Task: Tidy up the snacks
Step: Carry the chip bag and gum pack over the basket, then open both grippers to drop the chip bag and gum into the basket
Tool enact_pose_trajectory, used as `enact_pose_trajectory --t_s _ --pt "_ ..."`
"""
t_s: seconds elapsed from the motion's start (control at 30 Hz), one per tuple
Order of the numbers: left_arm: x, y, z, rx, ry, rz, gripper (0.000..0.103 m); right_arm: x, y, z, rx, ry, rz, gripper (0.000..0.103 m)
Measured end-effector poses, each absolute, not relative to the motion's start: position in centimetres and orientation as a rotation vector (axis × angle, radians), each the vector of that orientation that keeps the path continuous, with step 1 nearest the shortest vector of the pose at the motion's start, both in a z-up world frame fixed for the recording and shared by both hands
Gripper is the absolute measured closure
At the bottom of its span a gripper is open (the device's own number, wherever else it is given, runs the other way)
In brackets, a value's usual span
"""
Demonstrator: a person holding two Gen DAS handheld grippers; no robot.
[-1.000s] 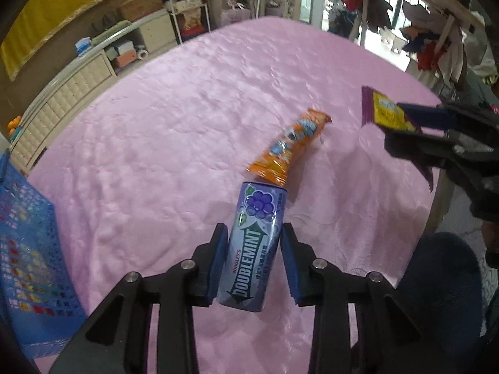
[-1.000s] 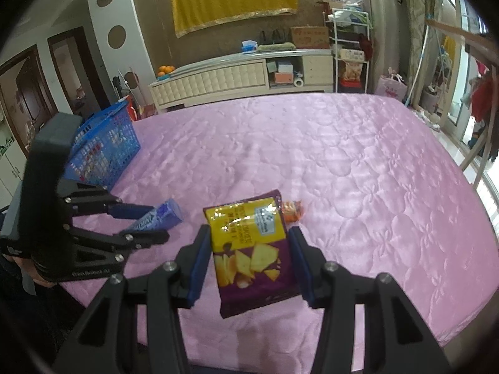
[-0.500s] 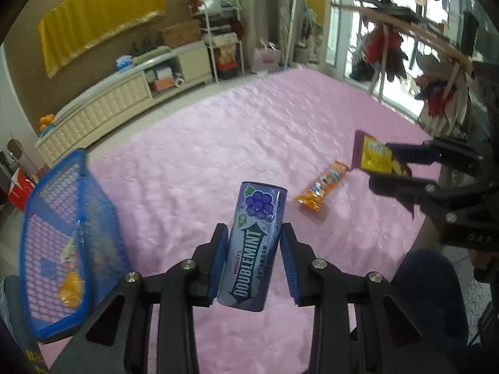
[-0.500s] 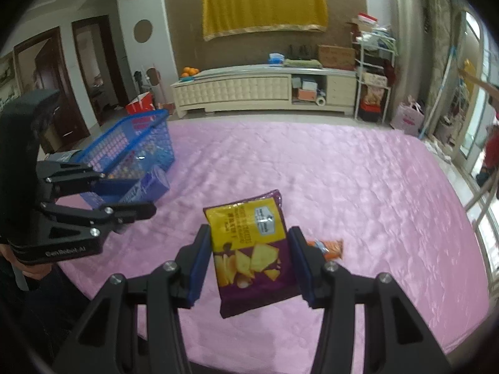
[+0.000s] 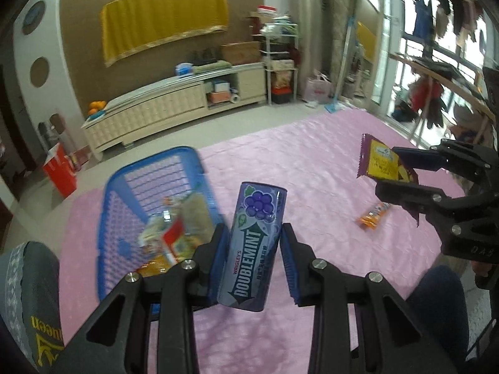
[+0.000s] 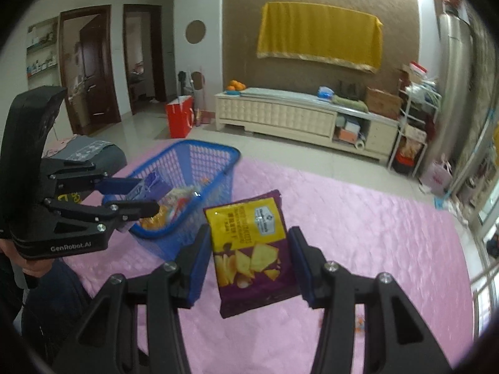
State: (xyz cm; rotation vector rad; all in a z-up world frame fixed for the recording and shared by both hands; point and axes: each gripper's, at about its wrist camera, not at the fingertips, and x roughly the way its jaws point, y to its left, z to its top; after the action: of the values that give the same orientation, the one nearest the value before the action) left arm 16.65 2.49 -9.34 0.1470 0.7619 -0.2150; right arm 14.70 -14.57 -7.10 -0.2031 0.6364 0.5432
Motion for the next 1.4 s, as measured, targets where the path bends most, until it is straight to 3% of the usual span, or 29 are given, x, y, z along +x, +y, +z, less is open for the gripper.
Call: enact_pose_trajectory --t_s 0.33,0.67,1.4 --pt "16.8 9.5 -8.2 0.106 0.74 -0.102 0.071 16.2 -7.7 -5.7 -0.28 0.588 0.636 0.049" --pt "17.8 13.9 -9.6 0.068 0.764 -0.038 0.071 18.9 -3.1 -8.2 -0.334 0.671 0.693 0.049" --pt "23.2 16.5 -14.7 0.029 0.882 -0.069 0.071 25.6 1.8 -13.9 -0.581 0.781 0.627 0.049"
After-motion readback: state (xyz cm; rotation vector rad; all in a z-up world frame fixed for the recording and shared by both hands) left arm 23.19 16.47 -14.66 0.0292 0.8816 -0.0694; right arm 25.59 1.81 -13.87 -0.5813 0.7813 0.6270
